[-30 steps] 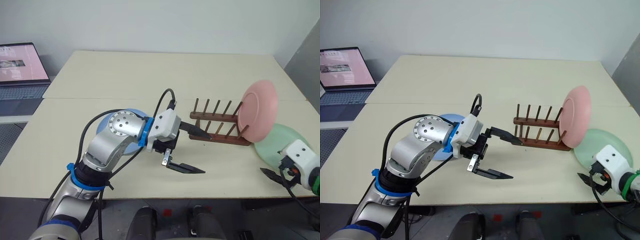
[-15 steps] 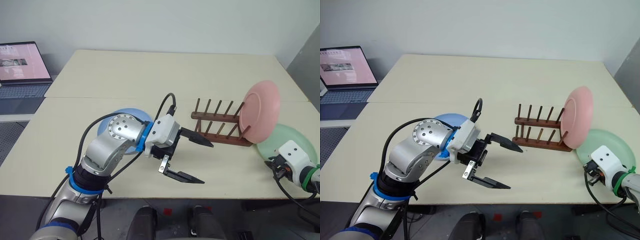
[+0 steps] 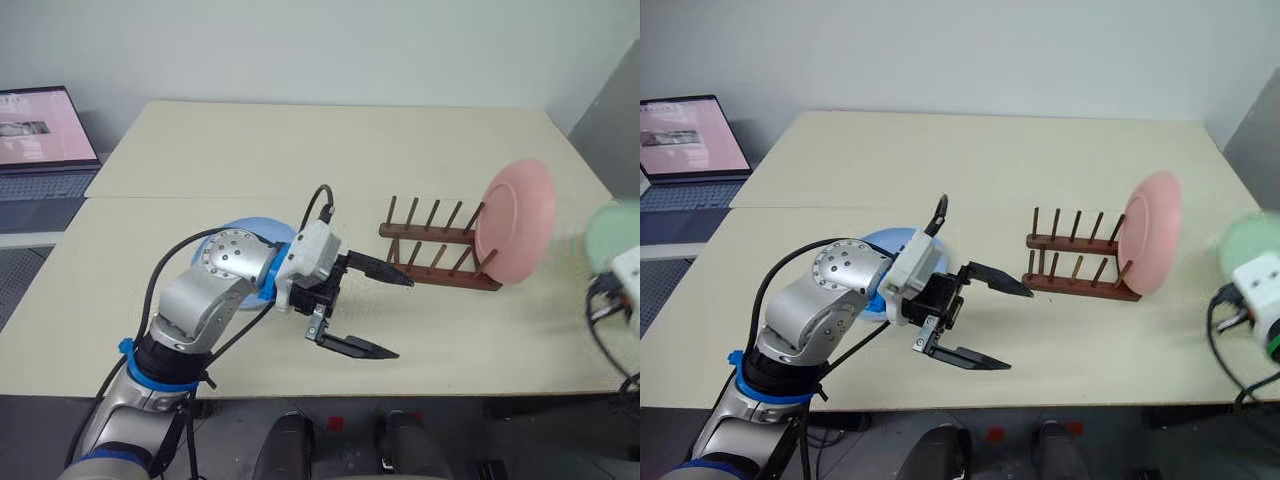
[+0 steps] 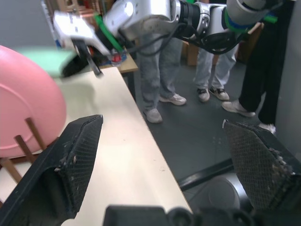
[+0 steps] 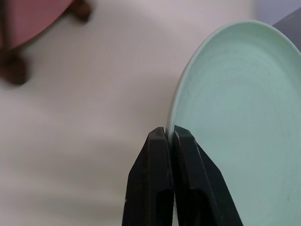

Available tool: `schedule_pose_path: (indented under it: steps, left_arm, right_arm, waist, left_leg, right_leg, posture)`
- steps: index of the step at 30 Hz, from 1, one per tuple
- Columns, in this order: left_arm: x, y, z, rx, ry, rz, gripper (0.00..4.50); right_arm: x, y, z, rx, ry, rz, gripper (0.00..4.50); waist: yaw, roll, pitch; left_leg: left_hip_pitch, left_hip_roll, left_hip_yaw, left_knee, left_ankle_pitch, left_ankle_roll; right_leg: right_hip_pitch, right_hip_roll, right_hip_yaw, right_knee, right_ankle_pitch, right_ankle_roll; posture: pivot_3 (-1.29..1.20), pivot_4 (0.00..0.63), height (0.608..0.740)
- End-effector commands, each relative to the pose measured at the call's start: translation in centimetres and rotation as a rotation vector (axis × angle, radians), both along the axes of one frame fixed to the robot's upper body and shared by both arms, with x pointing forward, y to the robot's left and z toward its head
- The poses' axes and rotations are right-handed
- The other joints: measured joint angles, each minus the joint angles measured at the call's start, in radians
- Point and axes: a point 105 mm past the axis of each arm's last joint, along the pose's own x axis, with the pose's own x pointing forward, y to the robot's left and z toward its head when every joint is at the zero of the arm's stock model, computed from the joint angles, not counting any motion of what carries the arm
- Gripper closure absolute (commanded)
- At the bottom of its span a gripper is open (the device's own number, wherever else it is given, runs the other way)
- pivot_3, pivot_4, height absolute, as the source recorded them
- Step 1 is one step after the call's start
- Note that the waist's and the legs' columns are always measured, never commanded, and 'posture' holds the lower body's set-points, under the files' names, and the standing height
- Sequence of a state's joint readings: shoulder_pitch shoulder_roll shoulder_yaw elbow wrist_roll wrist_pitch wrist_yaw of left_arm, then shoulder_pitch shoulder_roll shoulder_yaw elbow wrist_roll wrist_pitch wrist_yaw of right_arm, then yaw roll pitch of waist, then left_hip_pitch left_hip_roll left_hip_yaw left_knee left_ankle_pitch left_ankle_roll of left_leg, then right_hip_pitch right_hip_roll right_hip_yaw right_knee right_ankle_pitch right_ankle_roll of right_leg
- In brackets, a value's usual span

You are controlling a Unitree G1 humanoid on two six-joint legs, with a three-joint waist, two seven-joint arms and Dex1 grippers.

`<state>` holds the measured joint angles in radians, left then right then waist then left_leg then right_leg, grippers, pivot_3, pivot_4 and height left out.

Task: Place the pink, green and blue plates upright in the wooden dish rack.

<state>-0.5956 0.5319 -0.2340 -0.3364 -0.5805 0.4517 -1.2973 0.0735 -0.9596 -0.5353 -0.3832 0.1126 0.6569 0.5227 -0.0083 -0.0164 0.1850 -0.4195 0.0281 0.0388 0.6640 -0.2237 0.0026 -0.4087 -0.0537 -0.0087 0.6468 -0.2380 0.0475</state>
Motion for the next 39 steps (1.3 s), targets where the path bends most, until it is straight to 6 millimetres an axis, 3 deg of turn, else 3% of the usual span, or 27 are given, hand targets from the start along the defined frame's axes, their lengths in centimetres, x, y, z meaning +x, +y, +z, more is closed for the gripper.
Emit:
schedule_pose_path:
  steps: [1, 4, 8, 11, 15, 26, 34, 39]
  left_arm:
    - [0.9, 1.2, 1.5, -0.045, -0.011, 0.072, 0.0]
    - [1.5, 2.2, 1.5, -0.038, -0.009, 0.125, 0.0]
    - [2.1, 3.4, 1.3, -0.021, -0.026, 0.187, 0.0]
    - [2.1, 3.8, 1.5, -0.021, -0.033, 0.204, 0.0]
    - [1.8, 3.8, 1.6, -0.015, -0.037, 0.206, 0.0]
    - [0.7, 2.1, 1.9, -0.051, -0.012, 0.134, 0.0]
    - [0.6, 1.6, 1.9, -0.055, -0.026, 0.118, 0.0]
    - [0.6, 1.4, 1.8, -0.054, -0.031, 0.111, 0.0]
  right_arm:
    - [0.6, 2.8, 9.3, -0.114, -0.318, 0.135, 4.47]
    - [0.9, 6.5, 13.2, -0.06, -0.462, 0.313, 4.47]
    - [0.3, 12.3, 16.8, 0.225, -0.603, 0.604, 4.47]
    - [-0.4, 15.7, 17.1, 0.479, -0.557, 0.797, 4.47]
    - [-1.3, 18.1, 15.8, 0.738, -0.421, 0.928, 4.47]
    - [-1.9, 17.9, 9.4, 1.188, -0.193, 0.821, 4.47]
    - [-1.8, 17.5, 7.1, 1.309, -0.151, 0.725, 4.47]
    - [-1.4, 17.7, 6.7, 1.353, -0.149, 0.713, 4.47]
  waist:
    - [-0.002, 0.0, 0.0]
    - [0.001, -0.001, 0.001]
    - [0.003, -0.002, 0.001]
    - [0.004, -0.002, 0.001]
    - [0.017, -0.002, 0.001]
    - [0.02, -0.003, 0.0]
    - [0.007, -0.003, 0.0]
    - [0.007, -0.003, 0.0]
  left_leg:
    - [0.001, 0.0, 0.0, 0.0, 0.0, 0.0]
    - [0.002, 0.001, -0.003, -0.001, 0.0, 0.0]
    - [0.001, 0.003, -0.004, -0.003, 0.0, 0.0]
    - [-0.001, 0.003, -0.004, -0.003, 0.0, 0.0]
    - [-0.005, 0.008, -0.007, -0.003, 0.0, 0.0]
    - [-0.006, 0.002, -0.004, 0.0, 0.0, 0.0]
    - [-0.005, 0.002, -0.004, -0.001, 0.0, 0.0]
    - [-0.005, 0.002, -0.004, -0.001, 0.0, 0.0]
  right_leg:
    - [0.001, 0.001, -0.001, 0.0, 0.0, 0.0]
    - [0.002, 0.006, -0.003, 0.0, -0.001, -0.002]
    - [0.0, 0.009, -0.003, 0.0, -0.001, -0.004]
    - [-0.002, 0.008, -0.003, 0.0, 0.002, -0.004]
    - [-0.002, 0.006, -0.004, 0.0, 0.003, -0.007]
    - [-0.002, 0.0, -0.004, -0.001, 0.004, -0.005]
    - [-0.002, 0.001, -0.004, 0.0, 0.003, -0.003]
    - [-0.002, 0.002, -0.003, 0.0, 0.002, -0.001]
  posture:
    - [0.0, 0.15, 0.725]
    - [0.0, 0.15, 0.725]
    - [0.0, 0.15, 0.725]
    - [0.0, 0.15, 0.725]
    - [0.0, 0.15, 0.725]
    - [0.0, 0.15, 0.725]
    - [0.0, 0.15, 0.725]
    - [0.0, 0.15, 0.725]
